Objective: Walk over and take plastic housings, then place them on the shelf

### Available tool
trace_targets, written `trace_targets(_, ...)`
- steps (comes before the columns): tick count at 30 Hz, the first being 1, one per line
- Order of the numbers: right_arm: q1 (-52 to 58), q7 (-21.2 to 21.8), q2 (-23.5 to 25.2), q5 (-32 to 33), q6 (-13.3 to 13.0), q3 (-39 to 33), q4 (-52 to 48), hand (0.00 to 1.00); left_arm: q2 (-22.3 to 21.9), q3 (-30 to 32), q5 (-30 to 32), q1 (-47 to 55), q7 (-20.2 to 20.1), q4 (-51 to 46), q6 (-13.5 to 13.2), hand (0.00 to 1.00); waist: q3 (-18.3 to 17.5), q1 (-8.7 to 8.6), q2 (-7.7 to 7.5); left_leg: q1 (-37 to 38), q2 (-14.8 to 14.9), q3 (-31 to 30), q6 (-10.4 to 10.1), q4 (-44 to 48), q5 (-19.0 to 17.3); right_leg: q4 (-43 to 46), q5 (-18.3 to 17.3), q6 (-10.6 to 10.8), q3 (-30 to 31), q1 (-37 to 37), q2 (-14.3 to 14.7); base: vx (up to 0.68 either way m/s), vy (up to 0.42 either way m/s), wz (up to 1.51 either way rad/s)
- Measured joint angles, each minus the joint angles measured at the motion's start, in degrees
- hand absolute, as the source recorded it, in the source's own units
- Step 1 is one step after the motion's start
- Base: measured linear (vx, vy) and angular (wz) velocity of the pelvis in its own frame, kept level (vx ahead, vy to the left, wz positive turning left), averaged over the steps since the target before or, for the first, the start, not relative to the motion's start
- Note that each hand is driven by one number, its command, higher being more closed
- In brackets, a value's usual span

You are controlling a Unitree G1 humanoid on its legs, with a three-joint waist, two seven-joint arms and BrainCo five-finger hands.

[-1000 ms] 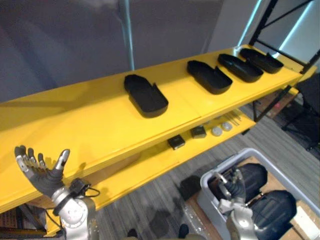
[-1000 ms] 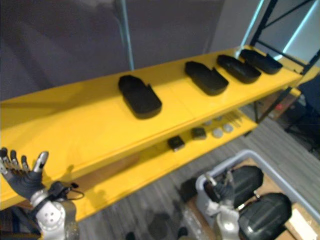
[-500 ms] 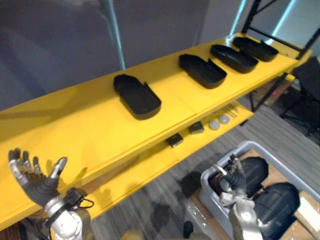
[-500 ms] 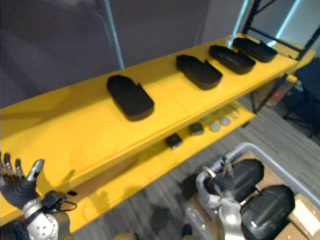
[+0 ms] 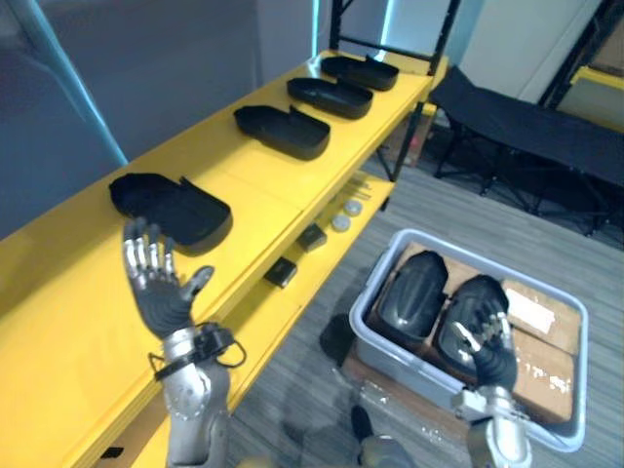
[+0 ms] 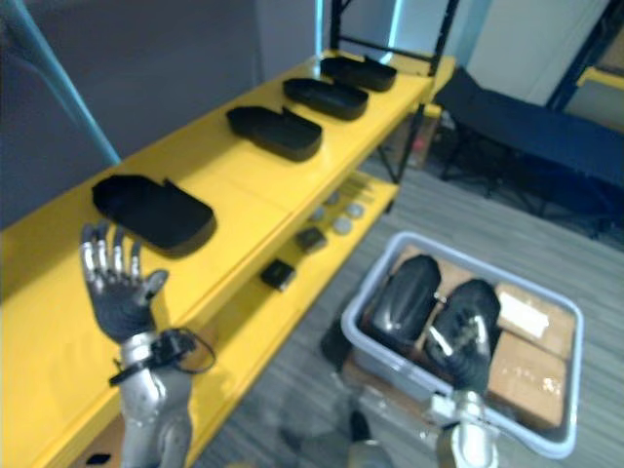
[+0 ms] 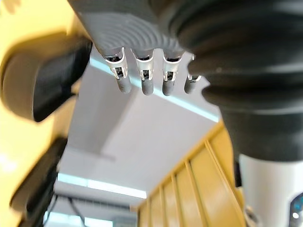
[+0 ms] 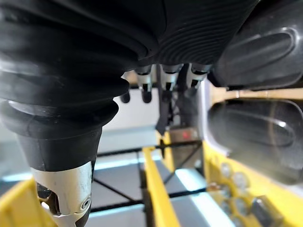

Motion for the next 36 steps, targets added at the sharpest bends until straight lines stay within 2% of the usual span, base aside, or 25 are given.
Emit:
trace_targets(1, 2.15, 1.07, 0.57, -0.04, -1.13, 0.99, -2.14, 0.00, 1.13, 1.33, -0.20, 0.85, -0.10, -1.83, -0.03, 0.00, 0.10, 0.46, 0.09, -0.71, 0.49, 2.14, 0.51, -0.73, 0.35, -2.51, 6.43, -0.38, -1.42, -2.19, 1.40, -0.31, -0.059, -1.75)
trace_targets(2, 1.74, 2.86, 0.34, 0.05, -2.34, 1.05, -1.82, 0.00, 1.93, 3.41, -0.49, 1.32, -0.27, -2.97, 0.24, 0.00, 1.00, 1.04, 1.41, -0.42, 2.85, 6.89, 1.23, -2.55, 2.14, 4.72, 3.33, -4.45, -8.19, -4.56, 1.60, -0.30, -0.037, -1.68)
trace_targets(3, 1.68, 2.96, -0.16, 0.01, -2.88, 1.03, -1.31, 0.00, 2.69, 4.14, -0.50, 1.50, 0.05, -3.31, 0.56, 0.00, 1.12, 0.42, 0.86, -0.32, 3.21, 8.33, 1.37, -3.76, 3.17, 12.75, -1.94, -7.59, -12.00, -6.61, 0.91, -0.22, 0.036, -1.38)
trace_targets(4, 0.69, 2.98, -1.42, 0.01, -3.84, 1.14, 0.87, 0.00, 3.69, 5.21, -0.49, 1.86, 0.62, -3.39, 1.07, 0.00, 1.40, 0.40, 0.57, 0.46, 3.40, 10.67, 1.53, -6.39, 5.15, 25.23, -9.43, -8.73, -17.05, -8.00, -1.02, -0.23, 0.040, -0.92)
trace_targets(6, -3.57, 2.85, -3.55, 0.00, -5.17, 1.68, 5.69, 0.00, 3.56, 6.72, -0.55, 3.29, 1.67, -3.30, 2.30, 0.00, 1.20, 0.90, 0.37, 0.60, 4.49, 15.10, 1.63, -8.45, 7.33, 33.99, -14.63, -8.57, -22.51, -5.02, -5.84, -0.21, 0.010, -1.10)
trace_targets(7, -5.06, 2.73, -3.91, -0.07, -5.18, 2.10, 6.91, 0.00, 3.45, 7.26, -0.55, 3.83, 1.88, -3.29, 2.47, 0.00, 1.14, 1.32, 0.28, 0.53, 4.95, 16.52, 1.65, -8.42, 7.61, 34.60, -15.66, -8.25, -23.49, -3.73, -7.37, -0.16, -0.043, -1.31)
trace_targets(8, -7.60, 2.61, -4.46, -0.19, -5.13, 3.35, 8.78, 0.00, 3.40, 7.96, -0.61, 4.35, 2.60, -2.93, 2.71, 0.00, 0.97, 2.61, 0.00, -0.19, 5.89, 19.53, 1.35, -7.85, 7.97, 34.47, -16.66, -7.78, -24.66, -1.04, -10.10, 0.02, -0.045, -1.26)
trace_targets(9, -9.42, 2.58, -4.60, -0.80, -5.03, 4.58, 9.72, 0.00, 3.40, 8.47, -0.66, 4.39, 3.15, -2.11, 3.21, 0.00, 0.77, 3.65, -0.10, -1.93, 7.26, 21.16, 1.19, -6.14, 8.09, 32.03, -16.54, -7.60, -25.53, 2.37, -12.45, 0.09, -0.049, -1.21)
trace_targets(11, -10.96, 2.67, -4.68, -1.34, -4.85, 5.80, 10.32, 0.00, 3.48, 9.88, -0.63, 4.50, 3.54, -1.79, 4.10, 0.00, -0.26, 3.77, -1.60, -5.26, 8.75, 22.19, 0.86, -3.19, 8.25, 25.63, -13.14, -6.03, -25.76, 5.86, -13.93, 0.08, -0.099, -0.79)
trace_targets(12, -12.54, 2.62, -5.24, -1.38, -4.50, 5.82, 10.59, 0.00, 2.72, 10.39, -0.67, 4.07, 3.94, -0.83, 4.72, 0.00, -0.48, 4.90, -0.62, -7.89, 9.99, 20.26, -0.19, -2.04, 8.90, 18.65, -13.31, -4.18, -26.63, 6.15, -10.93, -0.07, -0.235, -1.09)
trace_targets(13, -13.40, 2.81, -5.90, -1.37, -4.48, 5.57, 10.57, 0.00, 1.82, 10.30, -0.91, 4.29, 4.22, -0.32, 4.86, 0.00, -0.66, 5.95, 0.46, -8.48, 10.58, 18.59, -1.51, -3.95, 10.42, 12.11, -12.43, -3.41, -26.57, 7.40, -8.70, -0.09, -0.253, -1.00)
trace_targets(14, -13.54, 2.83, -5.94, -1.37, -4.48, 5.49, 10.53, 0.00, 1.69, 10.34, -1.20, 4.27, 4.28, -0.40, 4.85, 0.00, -0.65, 5.91, 0.51, -8.51, 10.71, 18.76, -1.64, -4.26, 10.83, 9.46, -12.26, -3.16, -26.58, 8.40, -8.26, -0.06, -0.197, -0.74)
trace_targets(15, -13.61, 3.01, -6.12, -1.39, -4.47, 5.14, 10.48, 0.00, 1.10, 10.39, -2.31, 3.65, 4.59, -0.51, 4.85, 0.00, -0.62, 5.20, 0.40, -8.53, 11.00, 19.10, -2.27, -4.20, 11.41, 1.27, -11.61, -2.07, -26.80, 11.88, -7.13, -0.06, -0.139, -0.32)
trace_targets(17, -13.05, 3.51, -6.57, -1.43, -4.38, 5.16, 10.48, 0.00, 1.00, 10.52, -2.32, 3.65, 5.30, -0.81, 4.83, 0.00, -0.64, 5.12, 0.43, -8.52, 11.38, 18.98, -2.56, -3.59, 11.58, -3.77, -10.76, -0.75, -26.78, 13.76, -6.39, -0.07, -0.130, -0.43)
trace_targets(19, -12.98, 3.95, -6.81, -2.61, -3.85, 4.99, 10.37, 0.00, 0.62, 11.33, -2.73, 3.94, 5.86, -1.25, 4.68, 0.00, -0.62, 5.09, 0.28, -8.69, 11.16, 18.59, -3.00, -3.46, 12.00, -7.75, -10.54, -0.41, -26.60, 14.27, -6.18, -0.10, -0.138, -0.57)
trace_targets(21, -12.74, 3.95, -7.22, -3.37, -3.12, 5.03, 10.38, 0.00, -1.34, 12.83, -3.39, 4.94, 5.75, -1.45, 4.60, 0.00, -0.41, 5.15, 0.89, -8.71, 10.49, 12.16, -2.60, -3.65, 12.56, -9.10, -9.11, -0.93, -24.84, 14.30, -5.28, -0.10, -0.120, -0.62)
trace_targets(23, -13.21, 3.65, -6.97, -3.46, -2.26, 4.98, 10.31, 0.00, -2.16, 14.52, -4.84, 8.80, 5.15, -2.94, 4.45, 0.00, -0.44, 5.43, 0.76, -7.95, 8.26, -2.38, -2.94, -4.75, 12.42, -9.60, -8.00, -1.54, -19.60, 13.16, -4.32, -0.17, -0.176, -1.51)
trace_targets(24, -13.94, -3.91, -6.66, -6.01, -2.13, 3.35, 10.92, 0.00, -2.54, 13.85, -7.20, 11.65, 1.71, -2.73, 4.24, 0.00, 0.16, 6.36, 0.59, -5.54, 7.10, -4.64, -6.07, -8.31, 10.36, -10.86, -6.18, -2.12, -17.36, 10.56, -5.12, -0.22, -0.074, -1.59)
trace_targets(25, -14.13, -6.29, -6.67, -6.28, -2.12, 2.68, 11.24, 0.00, -2.56, 13.52, -7.20, 11.65, 0.65, -2.49, 4.25, 0.00, 0.05, 6.20, 0.26, -5.60, 6.65, -4.67, -6.45, -7.73, 10.47, -10.53, -5.56, -1.57, -17.39, 10.59, -5.72, -0.16, 0.019, -1.11)
trace_targets(26, -14.82, -8.20, -6.71, -6.28, -2.11, 2.26, 11.79, 0.00, -2.55, 13.21, -7.21, 11.58, 0.34, -2.27, 4.24, 0.00, 0.00, 6.15, 0.20, -5.60, 6.26, -4.67, -6.47, -7.34, 10.45, -10.13, -5.50, -1.43, -17.39, 10.54, -6.14, 0.00, 0.000, 0.00)
trace_targets(29, -17.74, -10.23, -6.79, -6.43, -1.99, 1.36, 13.72, 0.00, -2.50, 12.03, -7.21, 11.32, -0.14, -1.92, 4.20, 0.00, 0.10, 5.98, 0.39, -6.73, 5.44, -4.99, -6.43, -6.29, 10.44, -9.96, -4.92, -0.57, -17.35, 9.77, -6.89, 0.00, 0.000, 0.00)
trace_targets(30, -20.63, -11.56, -7.22, -6.94, -1.10, 0.27, 16.02, 0.00, -2.22, 11.32, -7.22, 10.79, -0.95, -0.86, 4.11, 0.00, 0.19, 6.13, 0.47, -7.69, 5.03, -5.40, -6.41, -6.10, 10.44, -9.94, -4.69, -0.39, -17.42, 9.06, -7.26, -0.04, -0.015, 0.14)
trace_targets(33, -34.02, -17.64, -12.32, -5.45, 1.90, -4.80, 27.81, 0.00, 0.32, 5.43, -9.33, 8.04, -5.31, 2.31, 4.67, 0.00, 1.66, 6.49, 0.81, -10.72, 3.18, -8.04, -5.73, -5.36, 10.97, -9.79, -4.00, 0.22, -19.32, 7.76, -8.67, -0.08, 0.023, 0.32)
trace_targets(34, -40.10, -20.48, -15.46, -4.24, 2.63, -6.18, 33.04, 0.00, 1.44, 2.24, -9.63, 6.85, -8.03, 3.47, 5.21, 0.00, 2.71, 7.16, 0.83, -11.98, 2.28, -8.85, -5.58, -5.22, 11.38, -9.90, -3.59, 0.41, -20.04, 6.97, -9.39, -0.10, 0.054, 0.41)
trace_targets(36, -46.03, -23.18, -19.64, -3.32, 2.71, -6.25, 35.02, 0.00, 1.98, -1.86, -9.63, 5.95, -11.77, 5.27, 6.52, 0.00, 4.10, 8.56, 1.40, -14.29, 1.48, -10.39, -5.50, -4.03, 11.44, -9.98, -3.00, 1.05, -20.84, 5.97, -9.83, -0.05, 0.043, 0.27)
